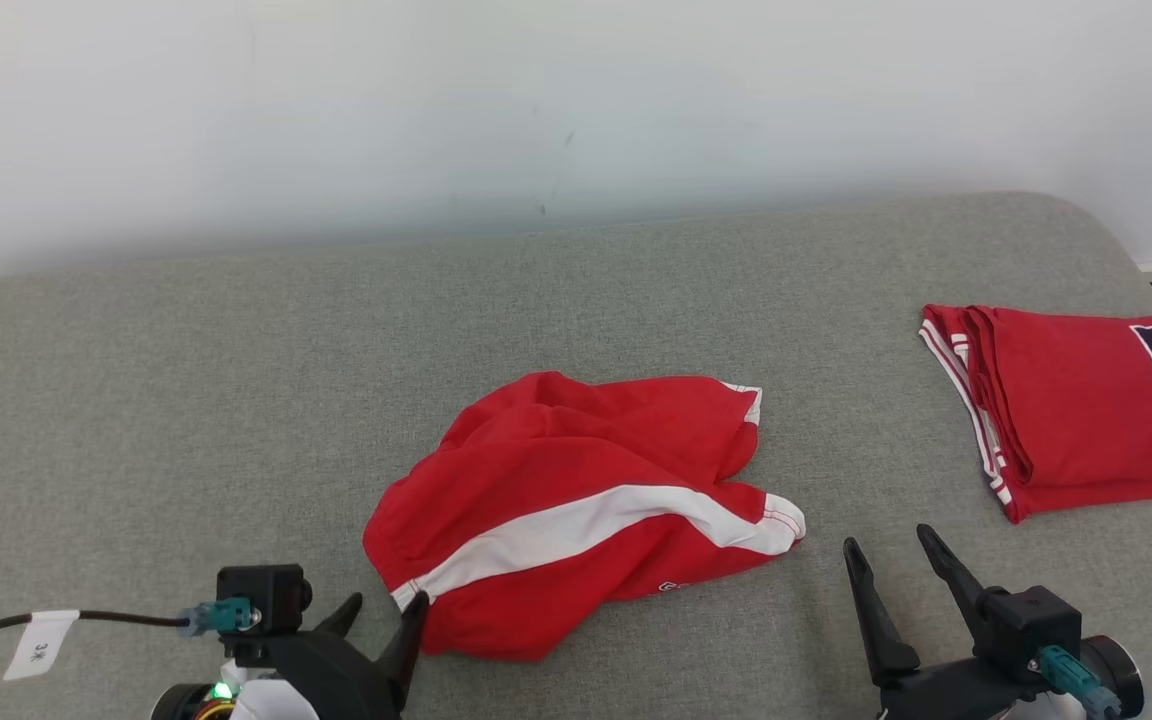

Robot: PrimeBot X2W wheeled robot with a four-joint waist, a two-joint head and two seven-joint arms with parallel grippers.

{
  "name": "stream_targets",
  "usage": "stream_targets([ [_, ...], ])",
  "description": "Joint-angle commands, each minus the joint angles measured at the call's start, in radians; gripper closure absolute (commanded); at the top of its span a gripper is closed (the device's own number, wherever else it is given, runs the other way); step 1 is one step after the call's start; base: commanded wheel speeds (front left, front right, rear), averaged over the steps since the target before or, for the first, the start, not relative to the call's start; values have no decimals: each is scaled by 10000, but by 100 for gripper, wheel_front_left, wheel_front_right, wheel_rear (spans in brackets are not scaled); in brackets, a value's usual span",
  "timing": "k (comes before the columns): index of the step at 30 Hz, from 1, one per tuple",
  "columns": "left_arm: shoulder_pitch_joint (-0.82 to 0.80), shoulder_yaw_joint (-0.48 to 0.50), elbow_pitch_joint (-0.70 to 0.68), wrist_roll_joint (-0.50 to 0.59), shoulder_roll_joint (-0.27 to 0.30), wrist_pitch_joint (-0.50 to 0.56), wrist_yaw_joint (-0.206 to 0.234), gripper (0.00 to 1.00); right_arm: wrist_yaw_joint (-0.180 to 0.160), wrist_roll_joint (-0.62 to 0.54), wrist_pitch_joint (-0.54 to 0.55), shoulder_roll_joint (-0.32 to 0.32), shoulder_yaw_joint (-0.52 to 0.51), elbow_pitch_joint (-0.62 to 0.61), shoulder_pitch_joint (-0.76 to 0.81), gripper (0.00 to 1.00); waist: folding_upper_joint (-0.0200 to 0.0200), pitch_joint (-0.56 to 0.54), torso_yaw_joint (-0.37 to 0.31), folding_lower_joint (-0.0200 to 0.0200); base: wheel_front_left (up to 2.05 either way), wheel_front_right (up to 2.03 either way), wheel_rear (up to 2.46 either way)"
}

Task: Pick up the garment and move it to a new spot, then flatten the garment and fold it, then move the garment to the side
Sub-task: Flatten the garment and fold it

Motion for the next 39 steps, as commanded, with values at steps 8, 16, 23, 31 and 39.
stream_targets([
  [8,495,-15,-646,-421,397,340,-434,0,-19,-19,70,-54,-30,-206,-45,0,0,41,60,1,0,0,0],
  [16,240,-96,-375,-753,253,625,-595,21,-19,49,82,-51,109,-159,-101,0,0,-31,3,1,0,0,0],
  [23,153,-76,-344,-807,188,514,-560,55,-19,53,99,-157,144,-154,-121,0,0,-69,-19,1,0,0,0],
  [31,74,-133,-446,-814,189,417,-665,100,-19,149,1184,-868,550,263,-1147,0,0,36,155,1,0,0,0],
  [39,19,-303,-645,-694,184,377,-665,100,-19,656,4053,-1557,973,1251,-2430,0,0,463,743,1,0,0,0],
])
